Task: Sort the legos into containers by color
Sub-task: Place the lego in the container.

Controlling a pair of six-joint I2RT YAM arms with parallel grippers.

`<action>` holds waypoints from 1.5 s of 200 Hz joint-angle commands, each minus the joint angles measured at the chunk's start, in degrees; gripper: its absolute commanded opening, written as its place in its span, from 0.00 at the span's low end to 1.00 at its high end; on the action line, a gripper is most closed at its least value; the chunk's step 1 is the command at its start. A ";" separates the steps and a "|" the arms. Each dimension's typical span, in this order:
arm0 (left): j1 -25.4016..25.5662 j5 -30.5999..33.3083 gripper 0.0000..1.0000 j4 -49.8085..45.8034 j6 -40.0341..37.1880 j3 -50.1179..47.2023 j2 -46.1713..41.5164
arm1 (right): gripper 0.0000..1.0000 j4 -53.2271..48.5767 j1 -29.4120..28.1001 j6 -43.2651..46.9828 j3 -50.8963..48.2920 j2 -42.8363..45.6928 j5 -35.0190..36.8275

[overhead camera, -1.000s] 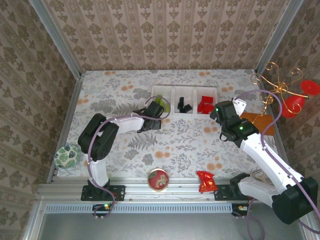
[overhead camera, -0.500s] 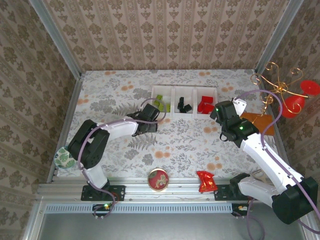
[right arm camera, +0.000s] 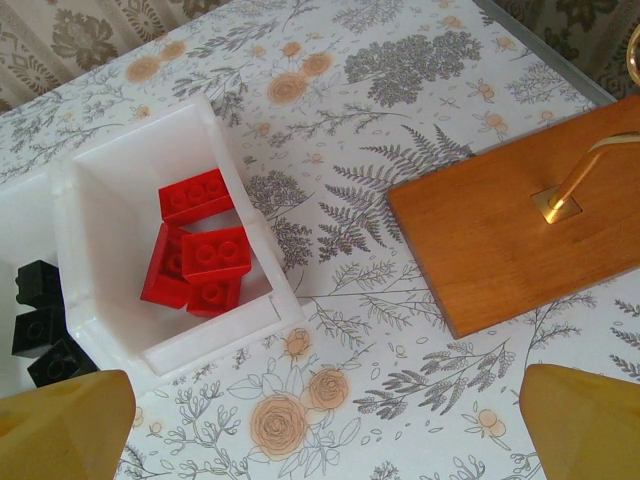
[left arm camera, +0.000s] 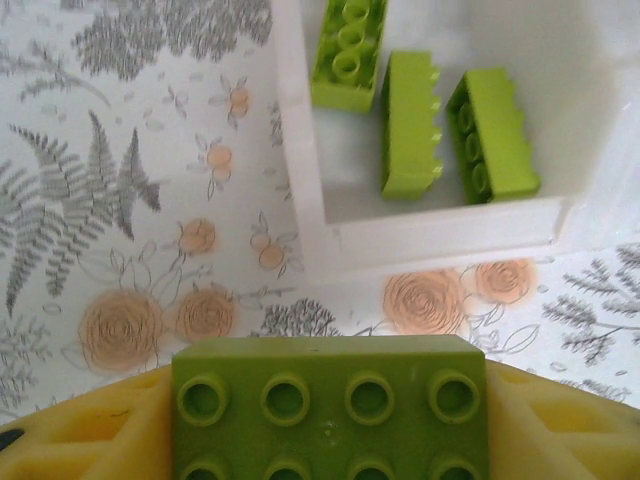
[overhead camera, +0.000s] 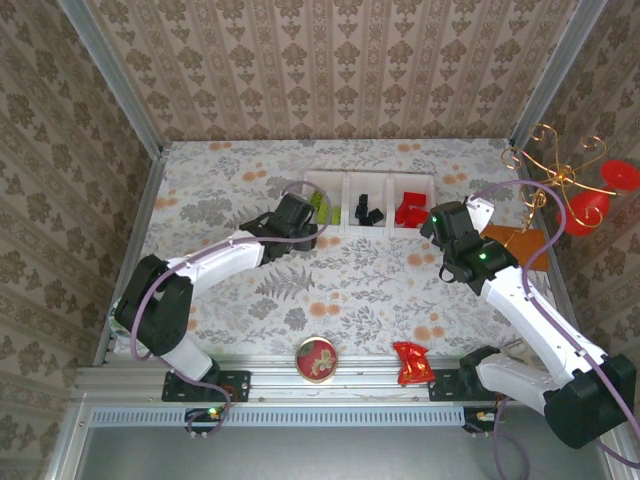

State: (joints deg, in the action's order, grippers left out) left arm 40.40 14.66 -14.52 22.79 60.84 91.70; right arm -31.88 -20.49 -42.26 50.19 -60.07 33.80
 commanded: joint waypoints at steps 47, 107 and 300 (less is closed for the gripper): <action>0.07 -2.56 0.48 1.67 -7.83 8.82 4.91 | 1.00 -1.52 0.34 -1.38 0.64 1.80 1.19; -0.72 -6.17 0.48 4.03 -16.78 10.38 7.72 | 1.00 -1.61 0.52 -1.58 -0.05 2.07 1.09; -6.04 -16.59 0.52 -5.59 -42.57 27.90 21.74 | 1.00 -1.61 0.74 -1.15 1.65 0.24 0.41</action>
State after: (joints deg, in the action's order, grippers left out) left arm 35.07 -0.71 -16.21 -15.33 86.00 112.16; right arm -32.14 -20.05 -42.26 50.19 -59.11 33.80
